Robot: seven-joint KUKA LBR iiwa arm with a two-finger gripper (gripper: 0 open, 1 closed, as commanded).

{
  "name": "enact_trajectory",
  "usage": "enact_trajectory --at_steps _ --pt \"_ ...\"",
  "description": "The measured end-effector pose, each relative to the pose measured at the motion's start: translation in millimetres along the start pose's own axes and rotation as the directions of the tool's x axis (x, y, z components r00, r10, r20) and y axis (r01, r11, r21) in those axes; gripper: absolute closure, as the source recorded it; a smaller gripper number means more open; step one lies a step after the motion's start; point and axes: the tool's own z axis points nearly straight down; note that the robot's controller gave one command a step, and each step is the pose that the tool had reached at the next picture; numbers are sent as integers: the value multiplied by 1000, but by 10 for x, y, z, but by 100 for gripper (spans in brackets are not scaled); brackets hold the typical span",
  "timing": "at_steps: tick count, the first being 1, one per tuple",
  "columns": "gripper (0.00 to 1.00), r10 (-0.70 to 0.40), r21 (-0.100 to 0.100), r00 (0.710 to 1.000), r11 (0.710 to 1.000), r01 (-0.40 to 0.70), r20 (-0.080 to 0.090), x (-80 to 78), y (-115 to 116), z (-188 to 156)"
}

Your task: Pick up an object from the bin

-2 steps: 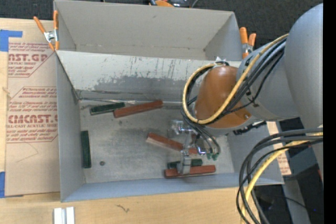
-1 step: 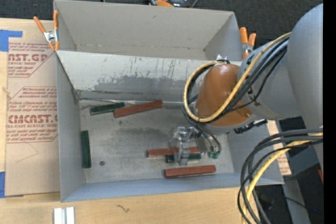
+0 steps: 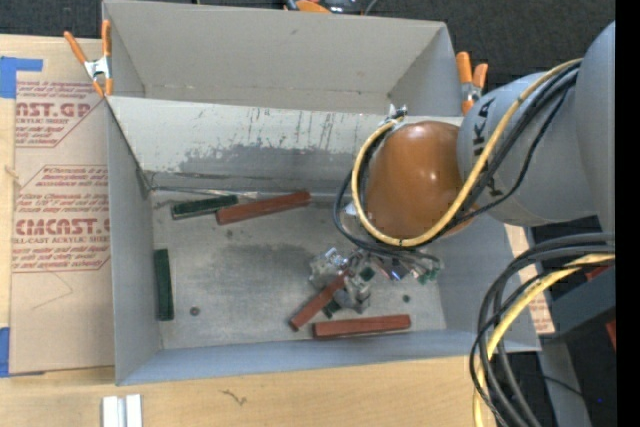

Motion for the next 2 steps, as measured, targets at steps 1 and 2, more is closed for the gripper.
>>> enact_trajectory --at_steps 1,2 --pt "100 -349 -5 937 937 349 -5 -210 175 -807" --pt "0 -346 -9 938 938 346 -8 -195 178 -787"
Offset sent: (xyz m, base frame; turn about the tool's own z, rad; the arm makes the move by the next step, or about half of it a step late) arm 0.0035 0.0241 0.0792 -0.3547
